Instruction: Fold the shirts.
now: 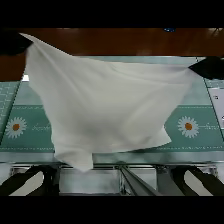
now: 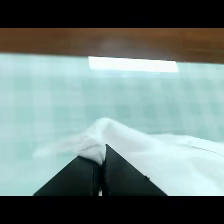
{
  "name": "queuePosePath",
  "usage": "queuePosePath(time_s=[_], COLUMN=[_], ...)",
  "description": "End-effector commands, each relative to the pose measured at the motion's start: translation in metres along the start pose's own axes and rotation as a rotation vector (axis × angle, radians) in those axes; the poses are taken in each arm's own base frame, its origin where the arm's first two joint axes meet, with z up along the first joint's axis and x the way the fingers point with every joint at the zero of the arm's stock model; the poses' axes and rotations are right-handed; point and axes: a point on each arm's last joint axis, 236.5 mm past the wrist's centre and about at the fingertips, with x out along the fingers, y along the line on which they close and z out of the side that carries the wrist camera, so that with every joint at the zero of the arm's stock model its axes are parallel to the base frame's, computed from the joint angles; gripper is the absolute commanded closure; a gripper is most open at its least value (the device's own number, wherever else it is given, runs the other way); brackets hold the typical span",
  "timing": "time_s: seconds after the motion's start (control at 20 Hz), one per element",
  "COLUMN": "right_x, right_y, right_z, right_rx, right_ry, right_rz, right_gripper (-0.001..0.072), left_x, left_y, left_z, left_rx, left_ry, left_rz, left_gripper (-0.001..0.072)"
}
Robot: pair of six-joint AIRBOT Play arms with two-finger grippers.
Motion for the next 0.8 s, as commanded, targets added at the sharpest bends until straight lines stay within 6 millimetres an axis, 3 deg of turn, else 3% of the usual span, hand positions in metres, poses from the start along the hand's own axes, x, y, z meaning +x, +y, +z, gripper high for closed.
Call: queuePosePath(time_s=[0.0, 0.1, 0.2, 0.25, 0.3, 0.35, 0.45, 0.55, 0.65, 0.75], right_x=[0.093, 0.134, 0.165, 0.174, 0.178, 0.173, 0.143, 0.103, 0.062, 0.013], right_y=[-0.046, -0.069, -0.079, -0.081, -0.079, -0.079, -0.082, -0.095, -0.137, -0.204], right_z=[0.006, 0.009, 0.013, 0.017, 0.023, 0.029, 0.042, 0.039, -0.001, -0.061], right_rx=[0.191, 0.287, 0.383, 0.437, 0.469, 0.471, 0.448, 0.431, 0.373, 0.380], right_ry=[0.037, 0.068, 0.087, 0.087, 0.085, 0.081, 0.094, 0.131, 0.245, 0.373], right_rz=[0.078, 0.105, 0.152, 0.177, 0.208, 0.226, 0.260, 0.260, 0.068, -0.294], right_gripper=[0.0687, 0.0687, 0.0659, 0.0460, 0.0297, 0.0295, 0.0296, 0.0298, 0.0303, 0.0303], left_x=[0.102, 0.141, 0.168, 0.175, 0.177, 0.172, 0.147, 0.108, 0.070, 0.040], left_y=[0.040, 0.052, 0.056, 0.059, 0.062, 0.068, 0.094, 0.124, 0.134, 0.131], left_z=[-0.027, -0.041, -0.056, -0.066, -0.077, -0.085, -0.102, -0.125, -0.153, -0.193], left_rx=[-0.161, -0.213, -0.275, -0.295, -0.304, -0.318, -0.372, -0.435, -0.456, -0.534], left_ry=[0.114, 0.174, 0.222, 0.253, 0.294, 0.332, 0.424, 0.550, 0.667, 0.738], left_rz=[-0.030, -0.049, -0.083, -0.087, -0.091, -0.088, -0.053, -0.027, -0.056, -0.084], left_gripper=[0.0684, 0.0684, 0.0677, 0.0571, 0.0274, 0.0199, 0.0199, 0.0200, 0.0200, 0.0200])
